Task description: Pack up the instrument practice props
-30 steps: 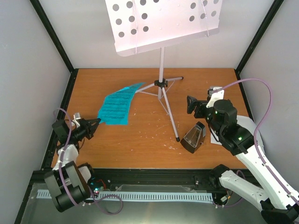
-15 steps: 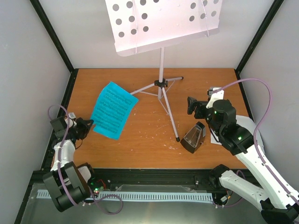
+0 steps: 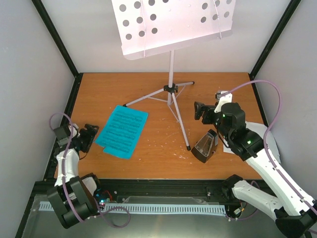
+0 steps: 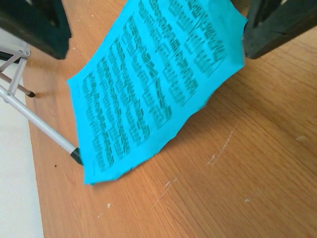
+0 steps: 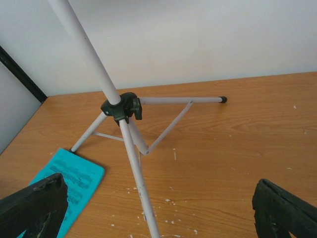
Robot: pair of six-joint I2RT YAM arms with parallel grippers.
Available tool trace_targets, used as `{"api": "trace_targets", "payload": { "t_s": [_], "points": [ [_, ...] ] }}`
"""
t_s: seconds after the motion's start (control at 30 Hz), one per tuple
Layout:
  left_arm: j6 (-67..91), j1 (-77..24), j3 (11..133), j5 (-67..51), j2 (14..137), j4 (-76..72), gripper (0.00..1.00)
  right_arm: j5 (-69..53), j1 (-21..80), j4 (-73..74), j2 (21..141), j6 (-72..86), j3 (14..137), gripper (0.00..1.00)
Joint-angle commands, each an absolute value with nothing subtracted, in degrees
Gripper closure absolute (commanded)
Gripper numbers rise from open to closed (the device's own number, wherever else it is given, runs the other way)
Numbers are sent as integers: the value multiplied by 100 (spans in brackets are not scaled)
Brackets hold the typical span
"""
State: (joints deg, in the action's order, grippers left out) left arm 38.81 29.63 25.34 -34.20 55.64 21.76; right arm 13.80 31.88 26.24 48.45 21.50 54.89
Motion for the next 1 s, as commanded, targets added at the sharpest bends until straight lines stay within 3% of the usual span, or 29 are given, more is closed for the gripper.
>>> {"api": "trace_targets", "payload": {
  "t_s": [0.0,0.17,0.3,0.47,0.77,0.97],
  "points": [
    [3706,2997,3059,-3106,5338,2454,1,1081,3197,2227,5055,2318,5691,0],
    [2955,2997,3919,-2355,4895,2806,1,-27,2720,2275,5674,2426,6110,0],
    [2861,2659,4168,-3302,4577,1997,5,-854,2046,2060,5962,2681,6117,0],
    [3934,594,3962,-2769,4997,932,11,-1292,1477,1994,5947,2989,5941,0],
    [5063,-3149,4444,-1583,7133,-1614,14,-425,1441,2511,5207,3049,5697,0],
    [5265,-4009,5454,-1356,8843,-1836,6,-584,1442,2642,4839,3390,5387,0]
  ]
}}
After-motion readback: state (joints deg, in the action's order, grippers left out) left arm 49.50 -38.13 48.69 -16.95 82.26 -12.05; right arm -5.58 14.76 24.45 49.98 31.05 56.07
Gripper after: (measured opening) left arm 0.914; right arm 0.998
